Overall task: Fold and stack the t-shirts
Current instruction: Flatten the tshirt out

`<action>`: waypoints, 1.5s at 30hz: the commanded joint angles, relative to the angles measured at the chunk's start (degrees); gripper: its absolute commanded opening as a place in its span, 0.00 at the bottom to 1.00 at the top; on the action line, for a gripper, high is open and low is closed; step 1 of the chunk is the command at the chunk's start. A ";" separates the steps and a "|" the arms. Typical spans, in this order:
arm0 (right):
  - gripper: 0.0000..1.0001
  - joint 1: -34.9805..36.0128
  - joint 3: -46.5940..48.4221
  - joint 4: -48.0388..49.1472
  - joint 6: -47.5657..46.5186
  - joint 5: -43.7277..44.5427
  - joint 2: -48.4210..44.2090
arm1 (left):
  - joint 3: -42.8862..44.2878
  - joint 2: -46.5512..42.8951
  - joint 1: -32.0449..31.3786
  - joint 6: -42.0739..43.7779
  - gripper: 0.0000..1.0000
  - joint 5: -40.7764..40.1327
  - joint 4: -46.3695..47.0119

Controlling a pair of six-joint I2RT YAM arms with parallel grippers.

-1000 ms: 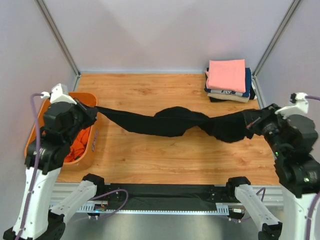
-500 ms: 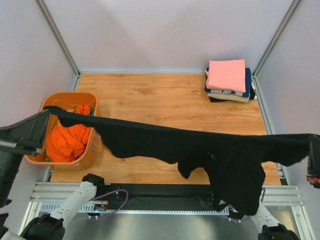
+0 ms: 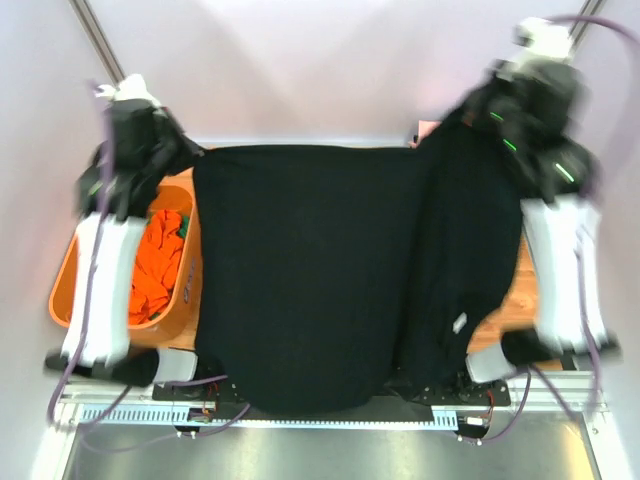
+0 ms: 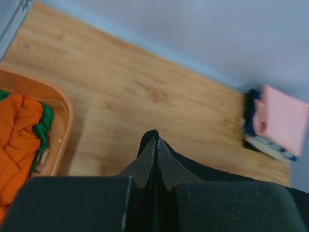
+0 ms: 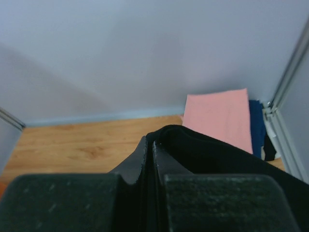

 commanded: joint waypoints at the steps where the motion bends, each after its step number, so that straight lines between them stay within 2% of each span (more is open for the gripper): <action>1: 0.00 -0.35 1.93 5.95 -3.38 -5.89 18.69 | -10.64 10.14 6.33 -1.48 0.00 3.20 7.37; 2: 0.00 -0.35 9.09 5.79 -3.55 -7.29 28.48 | -11.03 13.39 7.21 -1.66 0.00 3.47 9.83; 4: 0.00 -0.35 17.73 5.00 -3.64 -11.34 38.38 | -7.46 25.68 9.15 -1.40 0.00 4.18 10.03; 5: 0.00 -0.35 27.95 4.39 -3.55 -12.57 47.56 | -5.26 29.99 9.59 -1.31 0.00 5.05 9.25; 6: 0.09 -0.26 32.06 3.60 -3.47 -14.06 51.57 | -2.71 37.78 10.20 -0.26 0.05 6.63 8.80; 7: 0.51 -0.26 34.88 3.76 -3.38 -14.25 54.66 | 2.62 41.25 10.21 0.27 0.11 8.90 8.19; 8: 0.72 -0.18 35.35 4.29 -3.55 -14.60 57.47 | 5.11 43.98 10.21 1.49 0.26 11.19 7.23; 9: 0.91 -0.09 33.00 5.16 -3.64 -14.34 57.32 | 7.92 47.14 10.12 2.03 0.34 12.78 7.13; 10: 0.95 0.17 29.67 8.13 -3.55 -13.99 56.37 | 8.47 47.78 9.95 2.47 0.39 13.75 7.22; 11: 0.97 0.35 25.81 10.07 -3.64 -13.55 52.62 | 8.57 47.70 9.77 3.17 0.44 12.98 7.30; 12: 0.99 0.44 17.16 11.92 -3.55 -13.29 50.40 | 8.22 46.31 9.25 3.61 0.46 11.93 7.65; 13: 0.99 0.53 13.68 14.72 -3.12 -13.02 48.21 | 7.00 45.51 8.98 3.88 0.47 10.70 7.74; 15: 0.99 0.44 5.17 16.06 -2.07 -13.28 42.49 | 5.24 41.75 8.11 4.32 0.48 9.99 7.83; 18: 0.98 0.61 -2.68 16.42 1.54 -15.37 36.16 | -1.61 35.25 5.57 4.67 0.48 6.47 8.62; 19: 0.98 0.79 -8.36 17.03 3.11 -16.26 33.44 | -6.59 33.56 4.86 4.50 0.47 5.33 9.93; 24: 0.96 2.28 -24.92 18.44 5.50 -17.67 26.40 | -28.03 25.21 0.55 0.81 0.47 6.99 18.89; 29: 0.95 2.90 -39.58 18.53 6.90 -16.63 20.68 | -34.32 30.10 -2.44 -0.08 0.43 8.31 21.81; 32: 0.96 2.81 -45.66 18.36 7.52 -12.51 18.13 | -37.48 31.78 -3.06 -0.08 0.42 7.70 22.60; 36: 0.98 2.73 -47.44 14.95 8.66 -8.28 19.52 | -41.26 33.72 -3.06 -0.08 0.41 5.59 23.92; 38: 0.99 2.29 -46.74 13.00 9.28 -5.03 22.95 | -41.18 35.91 -2.97 0.01 0.40 5.15 23.92; 45: 0.99 0.18 -42.09 9.83 9.11 -4.58 36.73 | -36.80 40.31 -0.96 -0.95 0.36 2.08 21.55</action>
